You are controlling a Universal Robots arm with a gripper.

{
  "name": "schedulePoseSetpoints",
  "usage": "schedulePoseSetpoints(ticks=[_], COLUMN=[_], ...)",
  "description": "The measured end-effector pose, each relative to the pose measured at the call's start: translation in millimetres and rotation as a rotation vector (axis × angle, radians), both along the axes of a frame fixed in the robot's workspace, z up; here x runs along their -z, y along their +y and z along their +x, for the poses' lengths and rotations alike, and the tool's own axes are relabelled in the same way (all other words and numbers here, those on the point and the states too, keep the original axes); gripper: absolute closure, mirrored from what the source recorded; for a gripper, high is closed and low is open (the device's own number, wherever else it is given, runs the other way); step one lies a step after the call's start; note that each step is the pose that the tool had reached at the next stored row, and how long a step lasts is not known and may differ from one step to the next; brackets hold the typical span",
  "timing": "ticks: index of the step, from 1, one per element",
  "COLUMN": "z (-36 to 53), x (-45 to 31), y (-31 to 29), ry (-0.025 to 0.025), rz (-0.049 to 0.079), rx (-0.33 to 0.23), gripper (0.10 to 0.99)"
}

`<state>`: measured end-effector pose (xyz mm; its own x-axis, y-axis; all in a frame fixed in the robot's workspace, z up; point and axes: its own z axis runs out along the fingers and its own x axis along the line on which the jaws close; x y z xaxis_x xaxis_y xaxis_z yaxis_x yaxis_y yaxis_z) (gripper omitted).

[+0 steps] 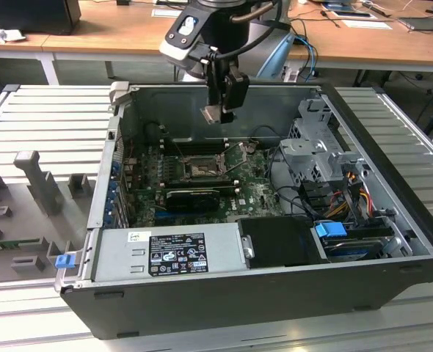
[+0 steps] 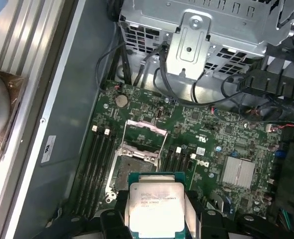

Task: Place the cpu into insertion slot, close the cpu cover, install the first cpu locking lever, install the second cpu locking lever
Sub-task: 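Place the cpu into insertion slot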

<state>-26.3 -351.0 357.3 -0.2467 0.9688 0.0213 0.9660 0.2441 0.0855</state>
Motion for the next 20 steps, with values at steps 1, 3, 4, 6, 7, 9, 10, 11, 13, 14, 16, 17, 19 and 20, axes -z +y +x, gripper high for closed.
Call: schedulePoseSetpoints(ticks=[1,3,4,6,7,9,10,11,13,14,16,17,19,20], z=[0.0,0.0,0.0,0.0,0.0,0.0,0.0,0.0,0.0,0.0,0.0,0.0,0.0,0.0], x=[0.1,0.5,0.6,1.5,1.9,4.0,5.0,5.6,6.7,7.2,8.1,8.6,9.2,9.5], y=[0.0,0.0,0.0,0.0,0.0,0.0,0.0,0.0,0.0,0.0,0.0,0.0,0.0,0.0], ry=[0.0002,0.0003,0.0005,0.0006,0.0006,0.0008,0.0008,0.0008,0.0008,0.0007,0.0008,0.0008,0.0008,0.0008], rz=[0.000,0.000,-0.001,-0.002,-0.002,-0.002,-0.002,-0.002,-0.002,-0.002,-0.002,-0.002,-0.002,-0.002], rx=[0.010,0.032,0.042,0.087,0.096,0.103,0.104,0.105,0.106,0.106,0.107,0.107,0.108,0.108], gripper=[0.557,0.557,0.557,0.557,0.557,0.557,0.557,0.557,0.557,0.557,0.557,0.557,0.557,0.557])
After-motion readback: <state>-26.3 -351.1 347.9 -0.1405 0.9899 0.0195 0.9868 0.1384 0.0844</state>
